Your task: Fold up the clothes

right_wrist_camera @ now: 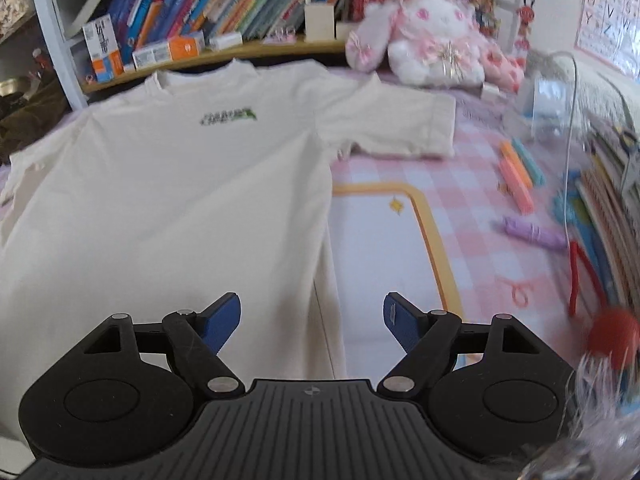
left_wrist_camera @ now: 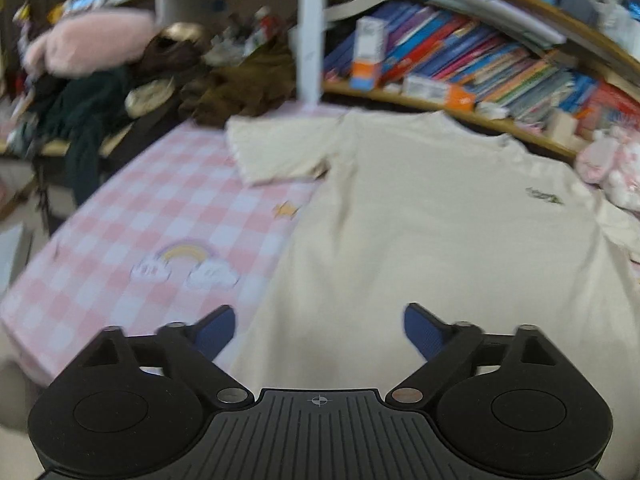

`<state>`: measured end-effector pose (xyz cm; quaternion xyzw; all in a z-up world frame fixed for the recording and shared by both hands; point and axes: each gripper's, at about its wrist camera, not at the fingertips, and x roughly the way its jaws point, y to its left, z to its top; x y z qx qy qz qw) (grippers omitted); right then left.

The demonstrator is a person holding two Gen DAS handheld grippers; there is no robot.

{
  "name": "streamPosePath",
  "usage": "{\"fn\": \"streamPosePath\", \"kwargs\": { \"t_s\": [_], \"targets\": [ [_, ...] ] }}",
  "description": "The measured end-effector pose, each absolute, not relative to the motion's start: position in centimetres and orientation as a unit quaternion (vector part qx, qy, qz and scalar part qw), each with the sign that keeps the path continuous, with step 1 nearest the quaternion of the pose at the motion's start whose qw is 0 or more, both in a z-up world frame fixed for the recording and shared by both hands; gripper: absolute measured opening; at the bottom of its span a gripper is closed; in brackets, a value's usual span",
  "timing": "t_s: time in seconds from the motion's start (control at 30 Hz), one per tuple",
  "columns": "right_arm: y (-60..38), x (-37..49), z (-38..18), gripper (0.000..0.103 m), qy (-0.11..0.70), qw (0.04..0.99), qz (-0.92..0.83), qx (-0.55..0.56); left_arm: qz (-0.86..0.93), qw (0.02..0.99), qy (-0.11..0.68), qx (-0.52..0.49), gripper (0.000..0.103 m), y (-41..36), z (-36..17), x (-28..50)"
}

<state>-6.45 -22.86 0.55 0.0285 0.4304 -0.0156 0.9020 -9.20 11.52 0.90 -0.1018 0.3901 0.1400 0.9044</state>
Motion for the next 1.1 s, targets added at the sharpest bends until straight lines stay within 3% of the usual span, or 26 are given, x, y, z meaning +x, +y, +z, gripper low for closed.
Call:
{"fn": "streamPosePath", "kwargs": {
  "t_s": [0.1,0.17,0.3,0.37,0.43,0.47,0.5,0.8,1.0,1.1],
  "targets": [
    [-22.9,-7.1,-0.1,0.066,0.445,0.895,-0.014,0.029,0.154,0.891,0.41,-0.115,0.06,13.0,-0.4,-9.3],
    [-23.0,-7.6,-0.5,0.049,0.454,0.89,-0.013,0.029,0.16,0.885,0.423,-0.111,0.057,13.8,-1.1,-9.3],
    [-22.7,-8.3,-1.1,0.043,0.465,0.885,-0.009,0.021,0.159,0.879,0.439,-0.096,0.044,14.8,-1.9,-9.5],
    [-22.6,-8.5,-1.1,0.034,0.466,0.884,-0.009,0.018,0.154,0.881,0.438,-0.087,0.038,14.9,-1.8,-9.8],
    [-22.4,-8.7,-1.1,0.02,0.467,0.884,-0.009,0.015,0.145,0.881,0.443,-0.085,0.008,15.0,-1.6,-10.0],
    [-22.3,-8.8,-1.1,0.009,0.468,0.884,-0.009,0.014,0.137,0.879,0.448,-0.091,0.003,15.1,-1.4,-10.1],
    [-22.3,-8.9,-1.0,0.006,0.469,0.883,-0.009,0.012,0.129,0.876,0.455,-0.094,0.002,15.1,-1.3,-10.4],
    [-21.6,-9.9,-0.9,0.005,0.474,0.881,-0.009,-0.002,0.078,0.878,0.469,-0.057,0.003,14.8,-1.2,-11.7],
    [-20.7,-10.2,-1.1,0.009,0.469,0.883,-0.023,0.002,0.06,0.888,0.454,-0.053,0.013,15.8,0.2,-10.9],
    [-20.6,-10.5,-1.2,0.015,0.465,0.884,-0.041,0.019,0.047,0.906,0.417,-0.052,0.027,15.6,1.4,-9.4]
  ]
}}
